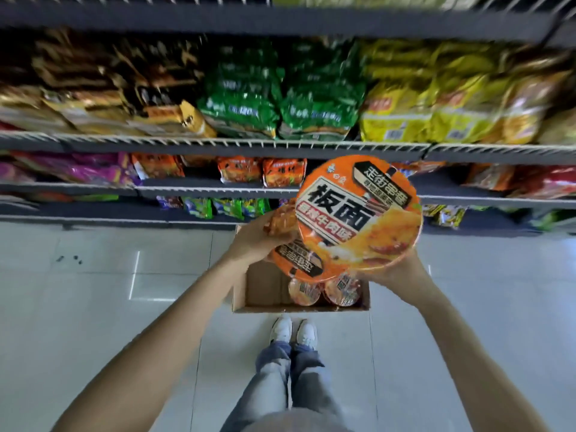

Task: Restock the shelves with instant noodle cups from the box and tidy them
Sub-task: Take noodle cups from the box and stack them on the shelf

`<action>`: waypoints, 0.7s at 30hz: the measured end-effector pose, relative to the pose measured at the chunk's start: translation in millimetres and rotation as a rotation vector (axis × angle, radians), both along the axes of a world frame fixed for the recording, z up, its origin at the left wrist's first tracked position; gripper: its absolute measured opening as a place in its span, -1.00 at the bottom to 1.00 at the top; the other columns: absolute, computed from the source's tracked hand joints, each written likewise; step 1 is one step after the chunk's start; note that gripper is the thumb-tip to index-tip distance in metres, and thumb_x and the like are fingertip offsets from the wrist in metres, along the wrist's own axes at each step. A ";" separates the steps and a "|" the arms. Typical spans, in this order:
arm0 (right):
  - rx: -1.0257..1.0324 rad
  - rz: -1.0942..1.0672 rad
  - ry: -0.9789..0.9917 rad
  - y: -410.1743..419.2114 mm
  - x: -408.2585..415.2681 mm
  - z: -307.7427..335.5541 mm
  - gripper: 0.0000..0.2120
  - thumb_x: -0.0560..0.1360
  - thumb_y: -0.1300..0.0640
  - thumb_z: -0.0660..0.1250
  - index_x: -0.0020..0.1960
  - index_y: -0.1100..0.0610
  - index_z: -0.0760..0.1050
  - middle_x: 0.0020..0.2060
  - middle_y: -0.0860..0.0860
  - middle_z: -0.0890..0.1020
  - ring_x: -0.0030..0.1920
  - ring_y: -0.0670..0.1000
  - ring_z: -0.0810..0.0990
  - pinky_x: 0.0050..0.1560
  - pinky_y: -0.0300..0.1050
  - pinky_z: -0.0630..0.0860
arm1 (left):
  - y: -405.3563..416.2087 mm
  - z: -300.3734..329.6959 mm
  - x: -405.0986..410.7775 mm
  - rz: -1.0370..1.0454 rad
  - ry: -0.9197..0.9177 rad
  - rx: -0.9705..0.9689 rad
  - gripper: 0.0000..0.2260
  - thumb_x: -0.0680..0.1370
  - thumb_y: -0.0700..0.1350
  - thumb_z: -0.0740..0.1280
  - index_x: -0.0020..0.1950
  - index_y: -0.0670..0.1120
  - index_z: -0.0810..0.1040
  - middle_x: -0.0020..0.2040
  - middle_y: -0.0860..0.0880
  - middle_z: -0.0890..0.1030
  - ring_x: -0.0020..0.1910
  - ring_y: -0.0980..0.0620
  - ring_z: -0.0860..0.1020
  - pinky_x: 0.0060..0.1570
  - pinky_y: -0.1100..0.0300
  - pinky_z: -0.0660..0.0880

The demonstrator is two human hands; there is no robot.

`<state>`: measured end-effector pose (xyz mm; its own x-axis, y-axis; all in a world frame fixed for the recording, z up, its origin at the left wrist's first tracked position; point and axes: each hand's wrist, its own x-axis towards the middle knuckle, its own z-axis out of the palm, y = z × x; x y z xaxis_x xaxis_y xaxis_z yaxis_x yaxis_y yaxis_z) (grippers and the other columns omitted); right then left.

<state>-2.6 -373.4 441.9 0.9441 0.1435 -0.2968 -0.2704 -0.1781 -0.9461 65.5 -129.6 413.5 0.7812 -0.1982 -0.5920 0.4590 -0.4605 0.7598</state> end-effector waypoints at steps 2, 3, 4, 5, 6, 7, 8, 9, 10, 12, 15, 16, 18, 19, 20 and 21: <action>-0.023 -0.067 -0.080 6.8 7.1 16.6 -0.06 0.07 -0.06 0.65 0.34 0.16 0.32 0.06 -0.15 0.65 0.06 -0.26 0.60 -0.02 -0.39 0.51 | -1.4 30.4 8.0 -0.030 -0.027 -0.010 -0.62 0.46 -0.05 0.43 0.25 0.07 0.45 -0.02 0.04 0.58 -0.18 0.11 0.57 -0.36 0.30 0.58; -0.030 -0.086 -0.121 11.3 10.8 25.8 0.03 0.11 0.04 0.65 0.41 0.21 0.18 0.15 -0.06 0.59 0.10 -0.26 0.57 0.01 -0.41 0.49 | -1.7 43.7 11.0 -0.015 -0.032 -0.016 -0.64 0.46 -0.04 0.44 0.23 0.08 0.46 0.02 0.02 0.58 -0.11 0.05 0.59 -0.23 0.18 0.62; -0.032 -0.092 -0.165 14.2 14.1 33.4 0.03 0.15 0.12 0.64 0.44 0.17 0.09 0.21 0.00 0.52 0.14 -0.26 0.54 0.03 -0.42 0.46 | -1.5 56.1 13.1 0.003 -0.053 -0.020 -0.67 0.46 -0.02 0.44 0.19 0.11 0.47 0.04 0.02 0.59 -0.04 0.00 0.60 -0.08 0.06 0.62; -0.034 -0.109 -0.201 15.5 17.6 41.3 0.00 0.19 0.17 0.62 0.43 0.08 0.07 0.24 0.00 0.47 0.16 -0.29 0.51 0.06 -0.43 0.44 | -0.7 70.8 13.5 0.015 -0.078 -0.019 -0.68 0.44 0.05 0.44 0.16 0.15 0.47 0.07 0.03 0.60 0.03 -0.03 0.60 0.04 -0.04 0.58; -0.033 -0.132 -0.225 16.0 20.6 49.7 -0.04 0.22 0.19 0.61 0.40 -0.05 0.07 0.25 -0.05 0.44 0.16 -0.34 0.48 0.06 -0.46 0.42 | 1.0 84.2 13.5 0.016 -0.100 -0.015 -0.61 0.40 0.17 0.43 0.19 0.17 0.47 0.12 0.03 0.60 0.08 -0.03 0.59 0.10 -0.06 0.55; -0.024 -0.157 -0.243 17.6 23.9 61.7 -0.10 0.24 0.19 0.59 0.35 -0.14 0.08 0.25 -0.10 0.42 0.16 -0.39 0.45 0.06 -0.49 0.40 | 3.4 98.7 12.8 0.013 -0.106 -0.014 -0.47 0.34 0.31 0.41 0.26 0.19 0.45 0.18 0.04 0.58 0.13 -0.01 0.58 0.13 -0.04 0.53; -0.008 -0.182 -0.260 16.3 27.0 71.4 -0.14 0.26 0.15 0.55 0.32 -0.20 0.07 0.25 -0.15 0.40 0.15 -0.43 0.43 0.06 -0.50 0.39 | 5.7 111.9 11.1 0.007 -0.119 -0.034 -0.37 0.29 0.39 0.38 0.31 0.21 0.41 0.22 0.07 0.56 0.16 0.03 0.56 0.14 0.04 0.52; 0.020 -0.202 -0.285 15.5 30.8 81.3 -0.14 0.26 0.10 0.52 0.34 -0.23 0.04 0.27 -0.18 0.38 0.16 -0.43 0.42 0.07 -0.49 0.40 | 8.9 125.4 7.8 -0.002 -0.156 -0.059 -0.39 0.30 0.38 0.36 0.31 0.24 0.39 0.21 0.14 0.54 0.17 0.11 0.53 0.13 0.14 0.49; 0.049 -0.218 -0.308 14.9 35.1 92.9 -0.11 0.26 0.04 0.51 0.37 -0.22 0.01 0.29 -0.20 0.37 0.17 -0.41 0.42 0.10 -0.45 0.41 | 12.6 139.6 3.3 -0.035 -0.224 -0.081 -0.48 0.32 0.31 0.36 0.26 0.29 0.37 0.17 0.22 0.51 0.16 0.22 0.49 0.12 0.23 0.43; 0.093 -0.228 -0.374 14.8 47.4 117.7 -0.06 0.27 -0.11 0.51 0.44 -0.19 -0.02 0.37 -0.18 0.33 0.27 -0.29 0.40 0.24 -0.27 0.38 | 19.7 168.2 -4.1 -0.078 -0.386 -0.021 -0.41 0.29 0.26 0.43 0.26 0.37 0.29 0.22 0.30 0.42 0.21 0.30 0.40 0.25 0.19 0.34; 0.187 -0.163 -0.475 22.8 71.5 163.4 -0.13 0.22 -0.20 0.55 0.34 -0.33 0.07 0.36 -0.14 0.39 0.34 -0.08 0.42 0.28 0.03 0.44 | 22.1 204.4 -11.2 -0.046 -0.725 0.213 -0.04 0.14 0.33 0.51 0.42 0.35 0.06 0.40 0.24 0.20 0.42 0.16 0.16 0.37 0.05 0.14; 0.235 -0.137 -0.489 28.2 79.6 180.0 -0.16 0.23 -0.17 0.55 0.31 -0.34 0.09 0.32 -0.15 0.41 0.32 -0.03 0.46 0.20 0.05 0.51 | 21.6 212.8 -12.8 0.014 -0.841 0.256 0.04 0.12 0.32 0.53 0.47 0.26 0.05 0.43 0.19 0.21 0.44 0.13 0.15 0.38 0.03 0.15; 0.332 -0.086 -0.506 39.3 93.8 211.9 -0.16 0.26 -0.08 0.54 0.36 -0.23 0.09 0.29 -0.15 0.44 0.28 0.02 0.51 0.01 -0.02 0.60 | 17.4 233.5 -17.0 0.166 -1.019 0.283 0.08 0.12 0.28 0.57 0.51 0.09 0.09 0.41 0.11 0.28 0.42 0.11 0.22 0.38 0.00 0.25; 0.360 -0.059 -0.521 44.9 100.5 226.5 -0.12 0.24 -0.09 0.55 0.39 -0.14 0.09 0.29 -0.12 0.45 0.26 0.02 0.53 -0.04 -0.04 0.61 | 17.9 243.4 -17.6 0.236 -1.086 0.275 0.07 0.13 0.27 0.56 0.50 0.04 0.11 0.37 0.11 0.29 0.38 0.16 0.24 0.36 0.05 0.29; 0.373 -0.034 -0.539 50.4 106.1 241.5 -0.05 0.19 -0.14 0.58 0.40 -0.07 0.09 0.29 -0.09 0.47 0.23 0.02 0.55 -0.06 -0.03 0.61 | 19.4 256.0 -19.3 0.285 -1.138 0.276 0.05 0.13 0.27 0.55 0.50 0.02 0.13 0.33 0.12 0.29 0.34 0.22 0.25 0.32 0.11 0.31; 0.382 -0.013 -0.554 56.2 110.0 258.1 0.01 0.13 -0.17 0.60 0.40 -0.04 0.11 0.28 -0.07 0.49 0.20 0.01 0.57 -0.07 -0.01 0.62 | 22.7 269.6 -19.2 0.316 -1.192 0.286 0.05 0.14 0.28 0.54 0.50 0.02 0.13 0.30 0.12 0.30 0.30 0.27 0.26 0.29 0.16 0.32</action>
<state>107.4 -317.2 700.0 0.9446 0.1298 0.3016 0.2736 0.1968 -0.9415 46.3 -107.0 683.1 0.8475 0.1118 0.5189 -0.3204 -0.6717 0.6679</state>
